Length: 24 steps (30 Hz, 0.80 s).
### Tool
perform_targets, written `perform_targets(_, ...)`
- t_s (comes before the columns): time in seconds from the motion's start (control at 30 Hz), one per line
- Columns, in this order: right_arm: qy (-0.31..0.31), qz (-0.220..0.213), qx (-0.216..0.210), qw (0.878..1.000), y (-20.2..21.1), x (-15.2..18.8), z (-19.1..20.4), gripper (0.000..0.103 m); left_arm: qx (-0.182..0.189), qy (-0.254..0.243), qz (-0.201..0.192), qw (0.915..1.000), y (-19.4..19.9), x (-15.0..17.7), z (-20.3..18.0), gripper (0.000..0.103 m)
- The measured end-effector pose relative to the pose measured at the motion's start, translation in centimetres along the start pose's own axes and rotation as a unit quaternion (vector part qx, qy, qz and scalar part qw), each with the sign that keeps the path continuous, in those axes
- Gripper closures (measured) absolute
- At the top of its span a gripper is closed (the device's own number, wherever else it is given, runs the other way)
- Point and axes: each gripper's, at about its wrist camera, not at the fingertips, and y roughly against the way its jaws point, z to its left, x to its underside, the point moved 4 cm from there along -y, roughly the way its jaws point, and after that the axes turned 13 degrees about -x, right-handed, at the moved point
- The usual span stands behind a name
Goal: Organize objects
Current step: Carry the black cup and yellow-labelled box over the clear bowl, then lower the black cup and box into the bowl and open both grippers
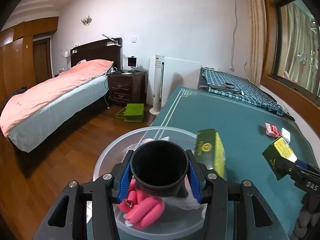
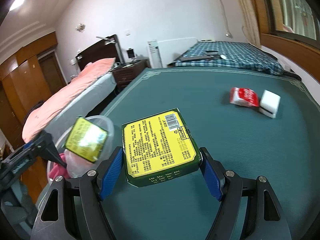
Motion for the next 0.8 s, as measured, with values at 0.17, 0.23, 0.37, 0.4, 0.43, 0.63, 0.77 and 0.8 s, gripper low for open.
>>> perform_targets(0.17, 0.018, 0.006, -0.024, 1.0, -0.9, -0.2, 2.3, 0.028, 0.006, 0.004, -0.007, 1.0, -0.8, -0.2, 0.8, 0.051)
perform_targets(0.23, 0.026, 0.01, -0.034, 0.999, -1.3, -0.1, 3.1, 0.028, 0.014, 0.006, -0.006, 0.9999, -1.2, -0.3, 1.0, 0.051)
perform_targets(0.37, 0.039, 0.016, -0.051, 0.998, -1.9, 0.1, 4.6, 0.028, 0.032, 0.021, 0.006, 0.9992, -2.5, -0.9, 1.7, 0.051)
perform_targets(0.4, 0.044, 0.018, -0.057, 0.997, -2.1, 0.2, 5.1, 0.028, 0.035, 0.025, 0.009, 0.999, -2.9, -1.0, 1.9, 0.051)
perform_targets(0.43, 0.047, 0.02, -0.06, 0.997, -2.2, 0.2, 5.4, 0.028, 0.038, 0.029, 0.014, 0.9988, -3.3, -1.1, 2.0, 0.051)
perform_targets(0.63, 0.065, 0.035, -0.082, 0.994, -3.3, 1.0, 7.6, 0.028, 0.053, 0.054, 0.039, 0.9964, -5.5, -1.5, 3.0, 0.05)
perform_targets(0.77, 0.076, 0.044, -0.092, 0.992, -4.3, 1.2, 8.4, 0.028, 0.056, 0.06, 0.039, 0.9958, -5.8, -1.8, 3.2, 0.05)
perform_targets(0.8, 0.079, 0.046, -0.095, 0.991, -4.6, 1.1, 8.6, 0.028, 0.056, 0.061, 0.038, 0.9958, -5.7, -2.0, 3.3, 0.05)
